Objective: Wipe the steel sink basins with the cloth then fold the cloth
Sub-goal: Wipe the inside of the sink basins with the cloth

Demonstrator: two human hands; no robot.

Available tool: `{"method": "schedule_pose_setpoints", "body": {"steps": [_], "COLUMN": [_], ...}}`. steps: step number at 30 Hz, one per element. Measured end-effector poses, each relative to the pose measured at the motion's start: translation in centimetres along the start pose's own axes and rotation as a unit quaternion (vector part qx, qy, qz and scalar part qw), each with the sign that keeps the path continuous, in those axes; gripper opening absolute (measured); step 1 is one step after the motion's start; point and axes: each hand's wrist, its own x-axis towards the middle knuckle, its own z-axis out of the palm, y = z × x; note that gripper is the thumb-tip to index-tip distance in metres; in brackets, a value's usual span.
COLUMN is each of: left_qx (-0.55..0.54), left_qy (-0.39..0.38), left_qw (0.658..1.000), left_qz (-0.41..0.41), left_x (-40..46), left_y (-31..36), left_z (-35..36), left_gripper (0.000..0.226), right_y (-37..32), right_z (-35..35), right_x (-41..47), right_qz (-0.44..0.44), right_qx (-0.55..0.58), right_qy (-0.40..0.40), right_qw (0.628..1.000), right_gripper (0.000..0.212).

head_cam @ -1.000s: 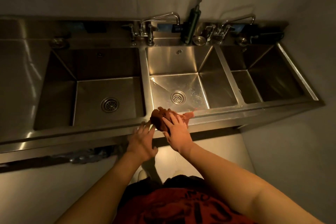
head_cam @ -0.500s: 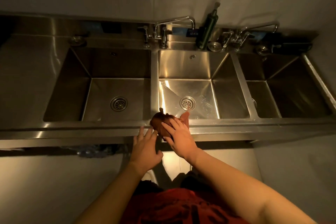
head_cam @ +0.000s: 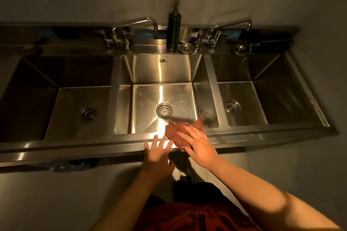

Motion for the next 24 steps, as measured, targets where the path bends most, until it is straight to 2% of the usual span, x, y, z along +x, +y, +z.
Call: {"method": "schedule_pose_setpoints", "body": {"steps": [2,8,12,13,16,21,24], "left_qx": [-0.006,0.038,0.039,0.032,0.02,0.037,0.038], "left_qy": [0.001,-0.054,-0.063,-0.053,-0.037,-0.018,-0.015], "left_qw": [0.999,0.996,0.994,0.995,0.995,0.992,0.992], "left_qz": [0.039,0.055,0.084,0.083,0.094,0.118,0.122], "left_x": [1.7,6.6,8.6,8.8,9.2,9.8,10.4], "left_y": [2.0,8.3,10.4,10.6,10.2,8.6,7.9], "left_z": [1.7,3.3,4.0,4.2,4.5,4.5,4.4], "left_gripper": [0.091,0.089,0.086,0.084,0.081,0.064,0.06], "right_y": [2.8,8.8,8.4,8.5,11.1,12.7,13.8], "right_z": [-1.8,-5.5,-8.2,-7.8,-4.5,-4.9,-5.7], "right_x": [-1.7,-6.4,-6.9,-6.8,-7.0,-4.8,-2.0], "right_qz": [0.011,0.043,0.002,0.009,0.054,0.034,0.026], "right_qx": [0.006,0.027,0.125,0.107,0.046,0.061,0.085], "right_qy": [0.016,0.048,0.173,0.172,0.101,0.065,0.052], "right_qw": [1.0,0.998,0.977,0.979,0.992,0.995,0.995], "right_gripper": [0.06,0.062,0.045,0.047,0.056,0.055,0.055]}}
